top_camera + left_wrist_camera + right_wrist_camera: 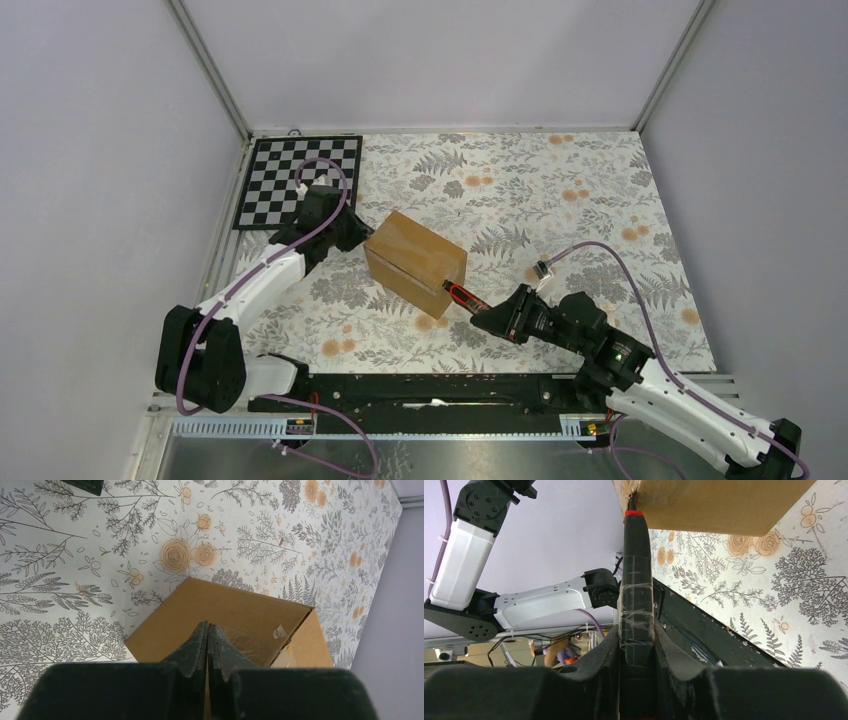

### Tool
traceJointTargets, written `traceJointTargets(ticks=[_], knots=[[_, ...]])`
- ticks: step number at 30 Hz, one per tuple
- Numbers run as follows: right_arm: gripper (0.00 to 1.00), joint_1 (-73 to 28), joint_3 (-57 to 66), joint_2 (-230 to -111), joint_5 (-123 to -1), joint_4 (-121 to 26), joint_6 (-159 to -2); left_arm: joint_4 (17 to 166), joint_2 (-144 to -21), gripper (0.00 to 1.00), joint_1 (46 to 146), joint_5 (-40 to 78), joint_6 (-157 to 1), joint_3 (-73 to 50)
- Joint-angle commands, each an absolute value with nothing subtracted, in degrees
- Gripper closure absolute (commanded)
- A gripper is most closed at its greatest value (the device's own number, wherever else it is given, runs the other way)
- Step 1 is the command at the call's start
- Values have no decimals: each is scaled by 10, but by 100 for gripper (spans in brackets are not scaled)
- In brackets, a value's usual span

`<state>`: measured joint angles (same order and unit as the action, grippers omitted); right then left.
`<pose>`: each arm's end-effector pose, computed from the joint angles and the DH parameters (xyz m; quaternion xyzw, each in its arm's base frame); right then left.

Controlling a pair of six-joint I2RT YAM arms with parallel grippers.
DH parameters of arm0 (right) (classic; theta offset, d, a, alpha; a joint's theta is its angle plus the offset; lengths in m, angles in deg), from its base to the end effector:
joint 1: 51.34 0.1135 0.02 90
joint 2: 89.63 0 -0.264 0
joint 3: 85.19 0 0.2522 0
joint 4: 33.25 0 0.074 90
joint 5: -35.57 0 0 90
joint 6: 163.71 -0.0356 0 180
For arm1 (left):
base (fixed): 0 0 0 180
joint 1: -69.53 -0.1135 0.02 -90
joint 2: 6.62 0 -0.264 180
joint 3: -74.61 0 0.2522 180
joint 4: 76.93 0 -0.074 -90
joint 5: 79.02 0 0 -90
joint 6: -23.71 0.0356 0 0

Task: Unpack the express box
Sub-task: Cut the express box at the center of the board.

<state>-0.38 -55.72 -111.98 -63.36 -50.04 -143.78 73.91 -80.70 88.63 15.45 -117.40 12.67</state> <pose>0.0799 0.1073 0.2268 0.0770 0.7596 0.5890 0.2647 0.2603 -0.0931 0.2421 -0.2355 0.8795 -0.2660 0.3166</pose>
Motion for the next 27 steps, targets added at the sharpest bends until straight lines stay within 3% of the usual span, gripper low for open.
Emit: traceJointTargets(ticks=[1, 6, 9, 14, 20, 27], knots=[[100, -10, -559, -1163, -606, -488, -1469, 705, -794, 97, 918, 215, -1174, 150], [100, -10, -650, -1173, -666, -301, -1660, 717, -785, 99, 924, 217, -1183, 170], [100, -10, -671, -1150, -655, -287, -1700, 719, -778, 99, 928, 214, -1187, 179], [100, -10, -657, -1112, -641, -306, -1702, 723, -781, 99, 931, 212, -1184, 185], [100, -10, -609, -1185, -714, -292, -1637, 719, -803, 98, 930, 213, -1157, 160], [100, -10, -573, -1267, -805, -246, -1575, 676, -817, 86, 929, 183, -1119, 106]])
